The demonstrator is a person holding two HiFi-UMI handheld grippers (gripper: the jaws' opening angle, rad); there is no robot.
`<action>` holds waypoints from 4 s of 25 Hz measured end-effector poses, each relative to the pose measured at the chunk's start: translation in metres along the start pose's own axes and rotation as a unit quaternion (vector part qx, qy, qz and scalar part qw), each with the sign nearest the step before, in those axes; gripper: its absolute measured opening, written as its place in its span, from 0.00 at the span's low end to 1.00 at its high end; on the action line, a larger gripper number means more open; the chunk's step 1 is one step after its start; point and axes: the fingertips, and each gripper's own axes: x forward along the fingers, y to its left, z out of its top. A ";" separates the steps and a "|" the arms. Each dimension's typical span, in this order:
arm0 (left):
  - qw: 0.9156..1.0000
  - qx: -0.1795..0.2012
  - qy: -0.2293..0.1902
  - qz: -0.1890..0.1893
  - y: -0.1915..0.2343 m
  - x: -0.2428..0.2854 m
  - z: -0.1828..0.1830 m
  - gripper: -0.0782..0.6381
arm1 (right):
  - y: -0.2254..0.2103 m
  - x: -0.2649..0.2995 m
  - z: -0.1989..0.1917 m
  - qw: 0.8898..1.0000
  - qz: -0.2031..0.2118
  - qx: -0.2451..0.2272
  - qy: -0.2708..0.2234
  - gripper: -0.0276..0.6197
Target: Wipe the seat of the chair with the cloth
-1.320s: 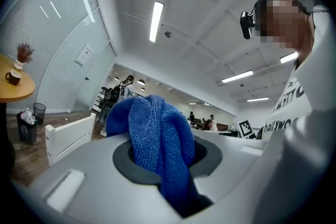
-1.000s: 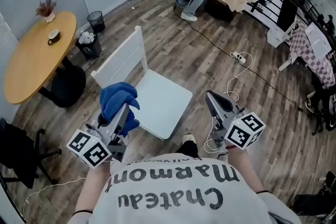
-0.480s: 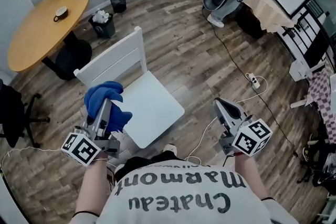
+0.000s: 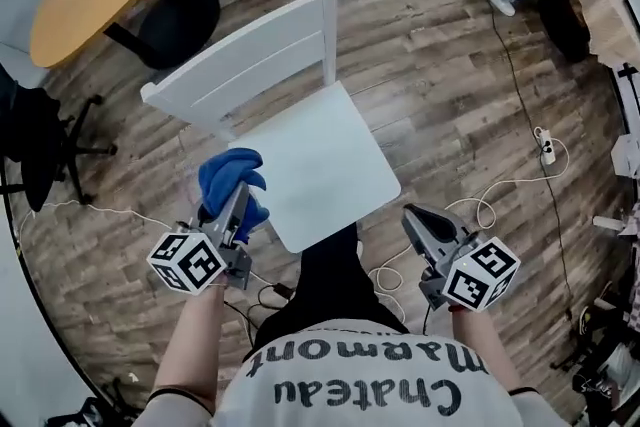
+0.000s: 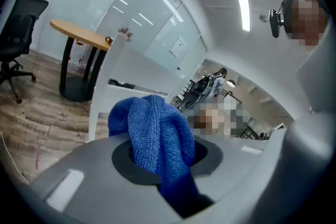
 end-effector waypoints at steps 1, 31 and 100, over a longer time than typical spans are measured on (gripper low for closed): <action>1.000 -0.006 0.013 0.014 0.017 0.012 -0.013 0.25 | -0.004 0.010 -0.009 1.000 0.002 0.006 0.016 0.07; 0.929 0.089 0.245 0.265 0.212 0.230 -0.170 0.25 | -0.119 0.064 -0.125 0.959 -0.080 0.262 0.068 0.07; 0.919 0.060 0.269 0.283 0.160 0.206 -0.230 0.20 | -0.116 -0.025 -0.227 0.942 -0.122 0.312 -0.002 0.07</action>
